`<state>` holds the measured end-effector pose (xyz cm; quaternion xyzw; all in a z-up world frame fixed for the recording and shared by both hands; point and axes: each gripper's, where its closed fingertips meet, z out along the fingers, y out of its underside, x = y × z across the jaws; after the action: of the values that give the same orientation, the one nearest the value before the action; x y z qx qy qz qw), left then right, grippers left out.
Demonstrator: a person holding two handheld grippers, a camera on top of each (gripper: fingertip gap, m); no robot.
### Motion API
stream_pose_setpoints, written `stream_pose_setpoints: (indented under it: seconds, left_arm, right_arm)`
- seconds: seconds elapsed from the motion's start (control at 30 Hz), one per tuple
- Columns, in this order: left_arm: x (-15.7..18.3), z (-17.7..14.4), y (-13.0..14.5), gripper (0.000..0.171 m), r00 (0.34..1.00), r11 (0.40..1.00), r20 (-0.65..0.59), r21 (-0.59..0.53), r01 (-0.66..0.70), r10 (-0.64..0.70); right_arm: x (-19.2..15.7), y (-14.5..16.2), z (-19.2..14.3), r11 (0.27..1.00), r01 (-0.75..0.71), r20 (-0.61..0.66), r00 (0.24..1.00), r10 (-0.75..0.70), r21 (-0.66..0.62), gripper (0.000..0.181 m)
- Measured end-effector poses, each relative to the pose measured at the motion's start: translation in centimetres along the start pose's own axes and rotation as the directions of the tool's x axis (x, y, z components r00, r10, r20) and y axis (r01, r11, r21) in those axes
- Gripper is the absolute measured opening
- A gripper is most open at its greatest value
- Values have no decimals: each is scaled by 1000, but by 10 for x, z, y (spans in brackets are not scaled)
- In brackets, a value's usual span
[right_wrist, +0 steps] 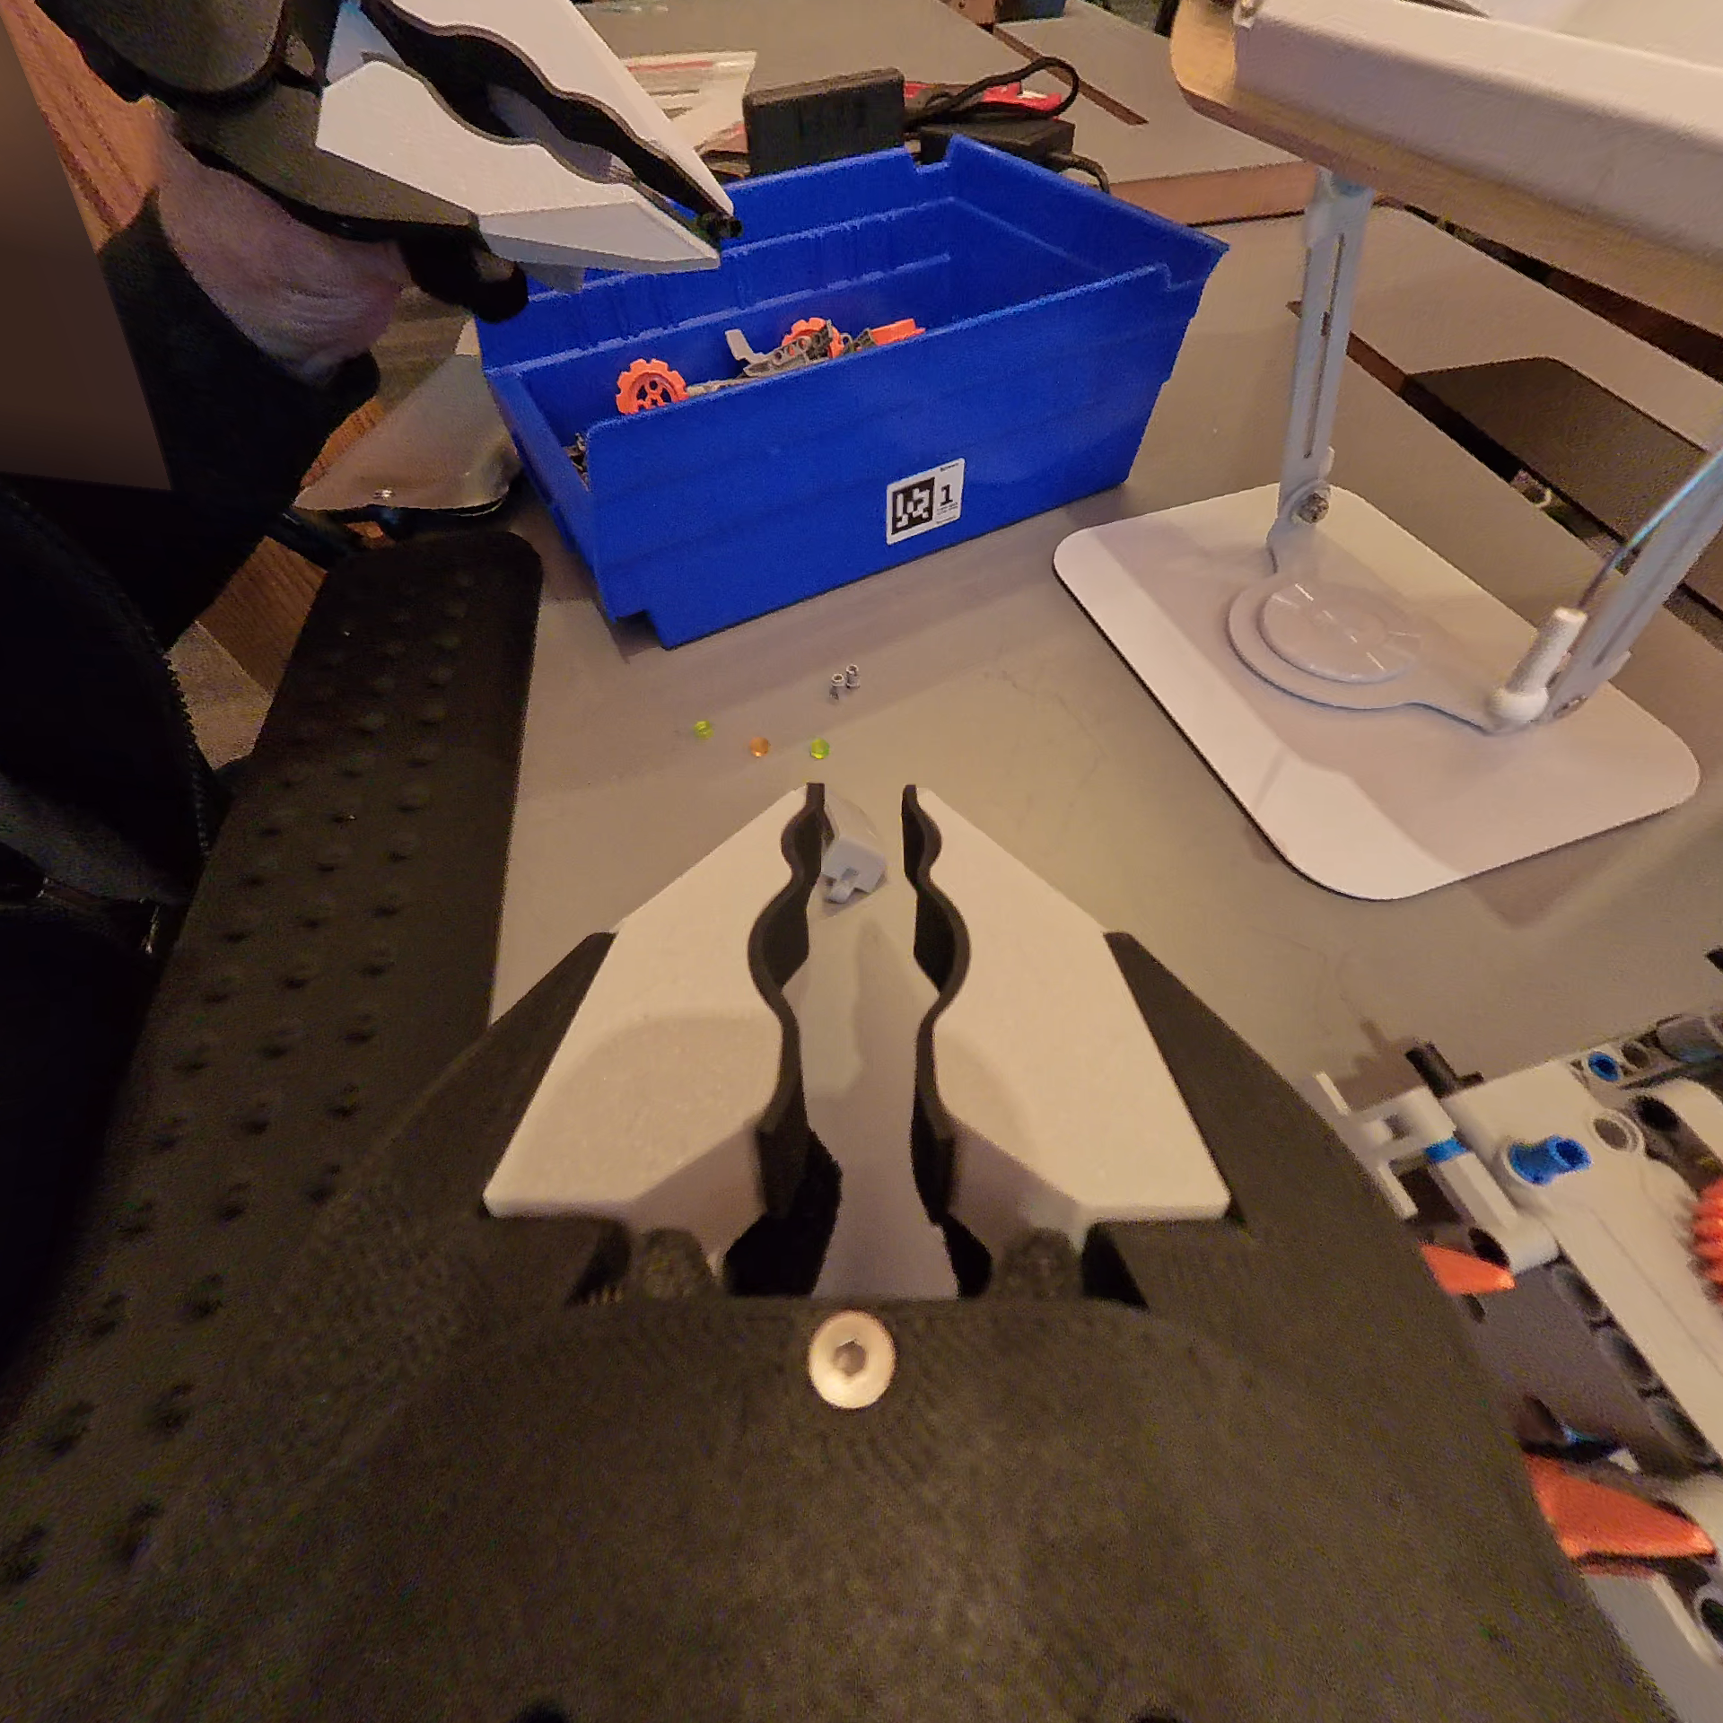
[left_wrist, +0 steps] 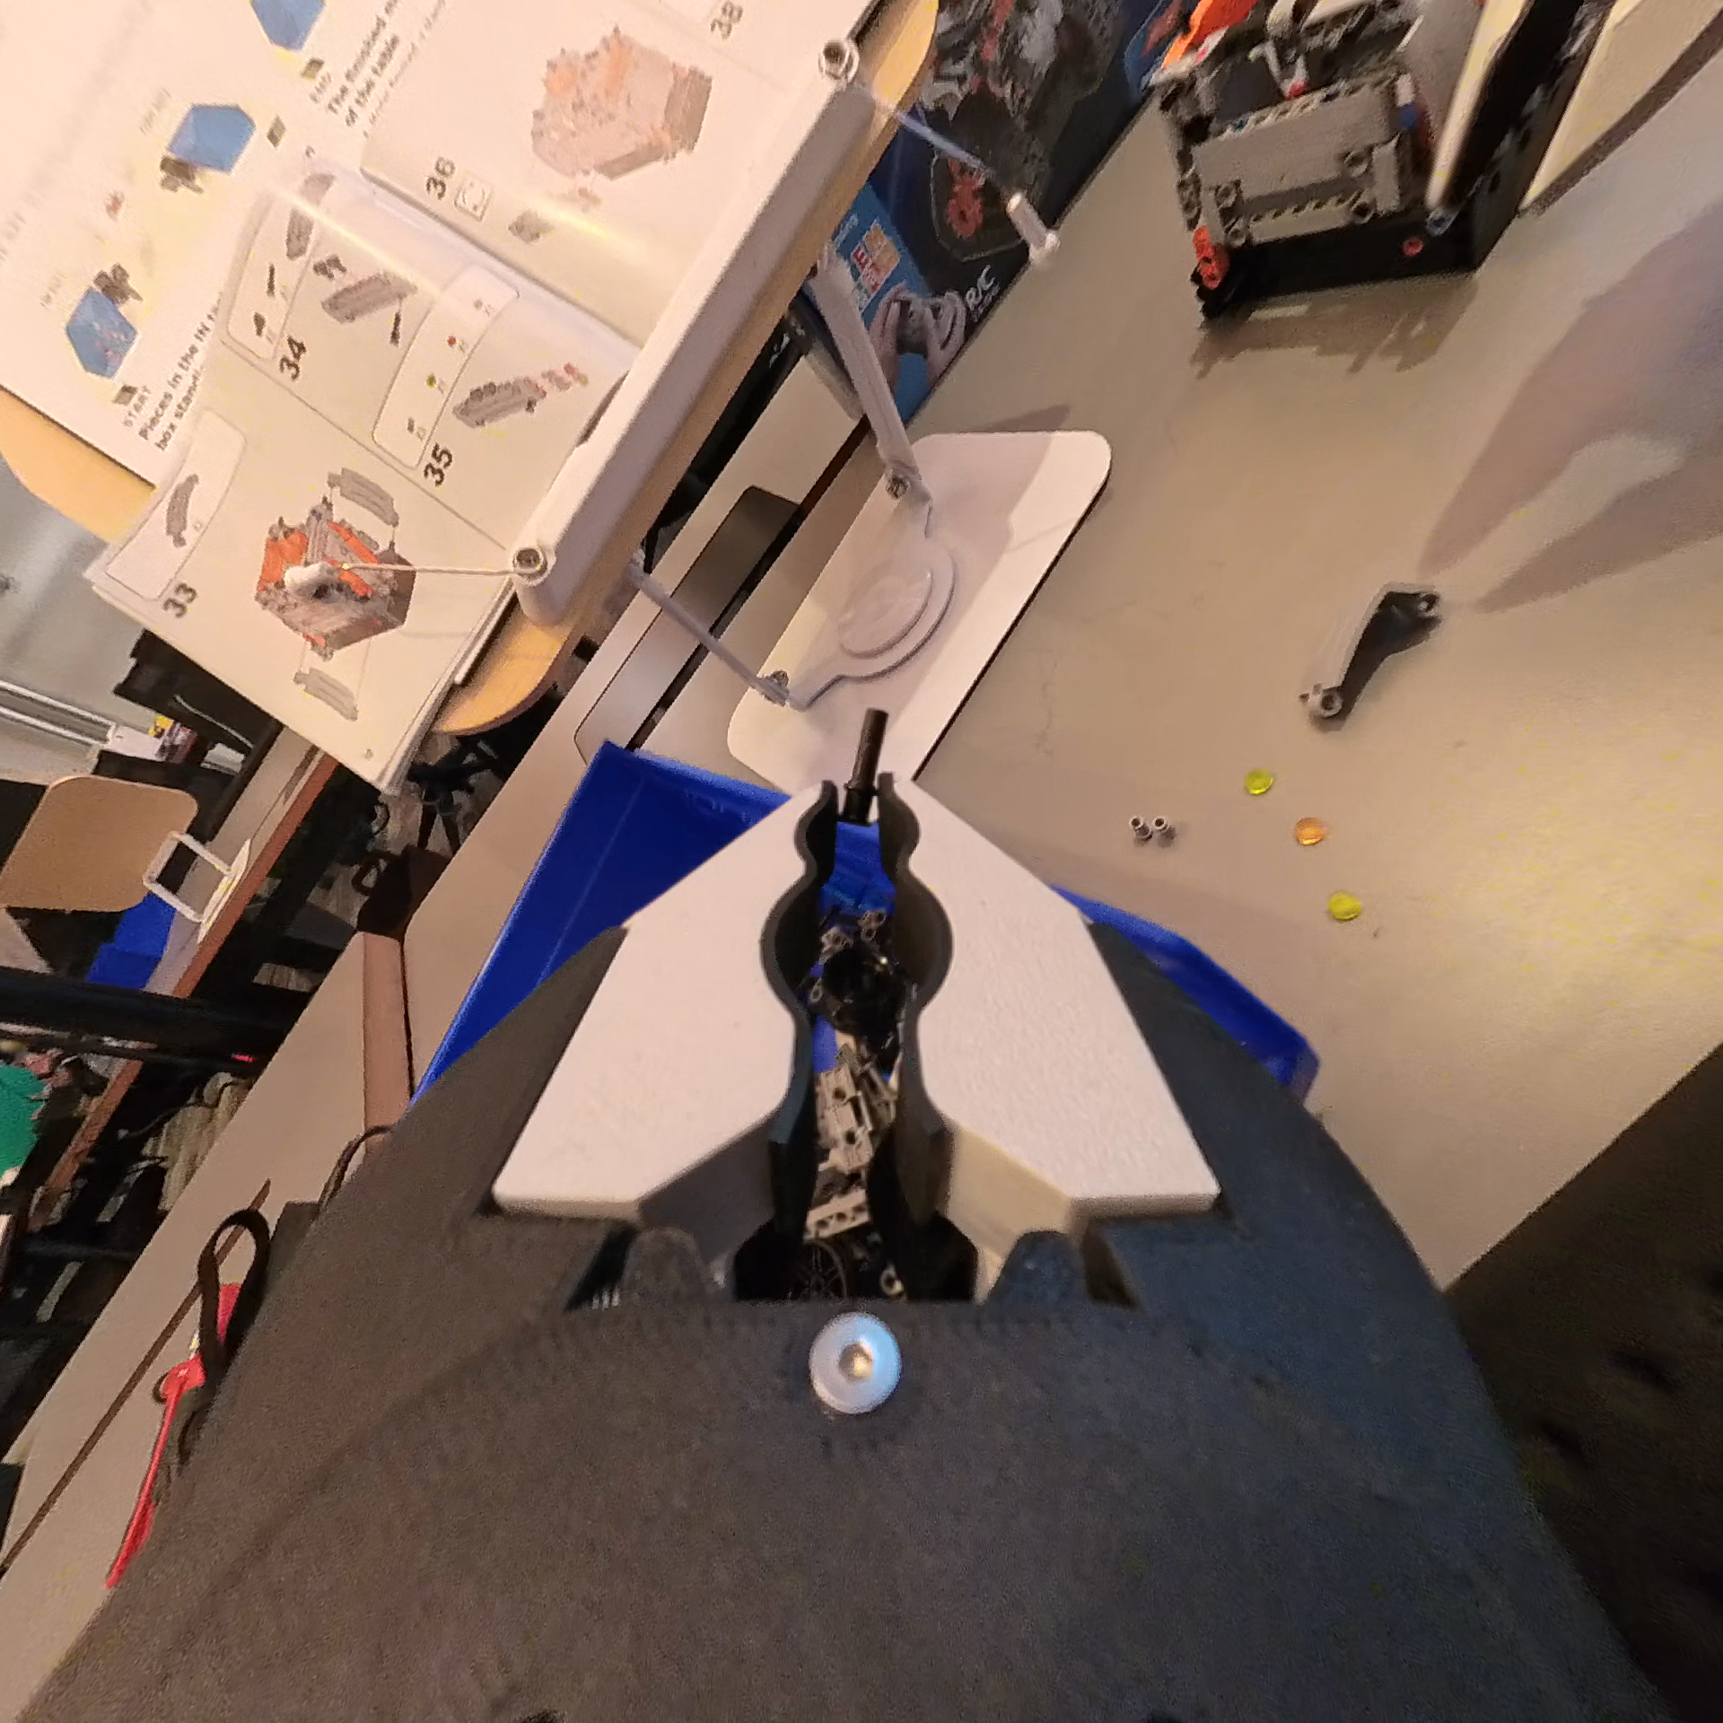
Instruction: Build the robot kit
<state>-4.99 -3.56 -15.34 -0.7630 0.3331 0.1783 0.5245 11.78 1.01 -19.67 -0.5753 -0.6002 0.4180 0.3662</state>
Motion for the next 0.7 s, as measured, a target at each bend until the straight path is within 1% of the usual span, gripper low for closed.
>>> stream_pose_setpoints:
  seconds: [0.1,0.27,0.47,0.57,0.7]
  left_arm:
    - [11,-1,-16,6,999,999,-36,43,9,-7]
    - [41,2,-47,6,994,995,-107,100,-22,32]
    - [78,14,-78,6,979,988,-197,155,-21,52]
    - [95,21,-83,6,968,988,-247,153,-16,54]
    - [115,29,-83,5,950,991,-307,133,-12,53]
  right_arm:
    - [-8,-11,0,999,22,18,1000,-22,26,16]
    - [-23,-36,-6,994,79,17,997,-80,71,18]
    - [-33,-50,-19,991,110,6,994,-111,82,20]
    - [-30,-52,-33,990,128,-33,991,-126,66,20]
    - [-18,-37,-58,992,125,-98,987,-125,-3,22]
